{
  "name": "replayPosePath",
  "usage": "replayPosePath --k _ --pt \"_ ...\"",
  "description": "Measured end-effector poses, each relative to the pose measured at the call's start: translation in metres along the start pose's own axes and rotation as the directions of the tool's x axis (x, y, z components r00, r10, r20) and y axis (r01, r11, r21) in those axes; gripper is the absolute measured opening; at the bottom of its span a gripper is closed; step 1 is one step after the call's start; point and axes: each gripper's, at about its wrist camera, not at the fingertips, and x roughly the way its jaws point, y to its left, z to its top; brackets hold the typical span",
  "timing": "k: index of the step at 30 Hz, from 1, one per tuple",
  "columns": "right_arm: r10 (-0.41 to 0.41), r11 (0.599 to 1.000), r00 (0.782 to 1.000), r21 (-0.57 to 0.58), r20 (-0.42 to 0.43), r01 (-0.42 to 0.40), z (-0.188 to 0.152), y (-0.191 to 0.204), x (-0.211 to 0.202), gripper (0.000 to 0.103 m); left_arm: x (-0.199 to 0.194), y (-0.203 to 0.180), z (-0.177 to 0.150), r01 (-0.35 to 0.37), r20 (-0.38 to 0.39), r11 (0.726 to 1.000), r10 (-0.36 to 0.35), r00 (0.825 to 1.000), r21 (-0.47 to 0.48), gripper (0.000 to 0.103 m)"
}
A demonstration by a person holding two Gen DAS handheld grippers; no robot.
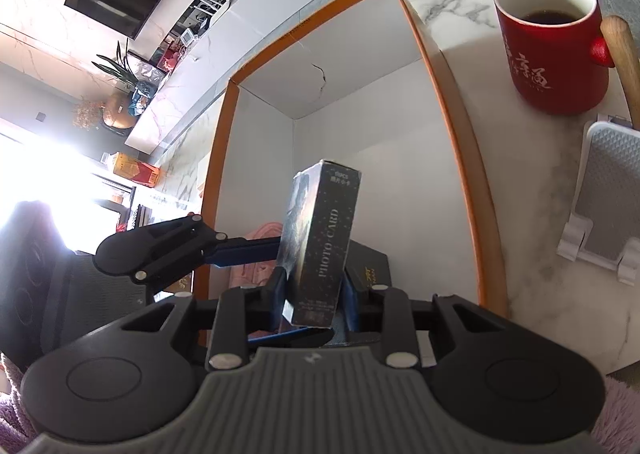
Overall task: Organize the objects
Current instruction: 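Lower the picture card into the shoebox with the left tool while the right tool holds the gift box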
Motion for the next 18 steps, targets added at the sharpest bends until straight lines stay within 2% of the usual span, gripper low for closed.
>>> replayPosePath --k 6,10,14,15,18 --pt "-0.003 0.998 0.998 -0.065 0.058 0.007 0.008 0.014 -0.018 0.025 -0.001 -0.001 0.0 0.011 -0.003 1.0 -0.011 1.0 -0.01 0.073" --pt "-0.102 0.981 0.986 -0.152 0.128 0.121 0.017 0.029 -0.037 0.024 -0.001 0.003 0.0 0.026 -0.003 0.999 -0.026 1.0 -0.035 0.072" --pt "-0.276 0.924 0.947 -0.224 0.166 0.309 0.015 0.038 -0.035 0.024 -0.002 0.005 -0.002 0.031 0.0 0.998 -0.031 1.0 -0.055 0.072" --pt "-0.304 0.913 0.939 -0.232 0.16 0.335 0.014 0.038 -0.03 0.024 -0.002 0.005 -0.002 0.032 0.001 0.998 -0.032 0.999 -0.059 0.072" --pt "-0.319 0.908 0.94 -0.247 0.119 0.34 0.008 0.033 -0.013 0.024 -0.005 0.007 -0.005 0.035 0.004 0.997 -0.034 0.999 -0.07 0.072"
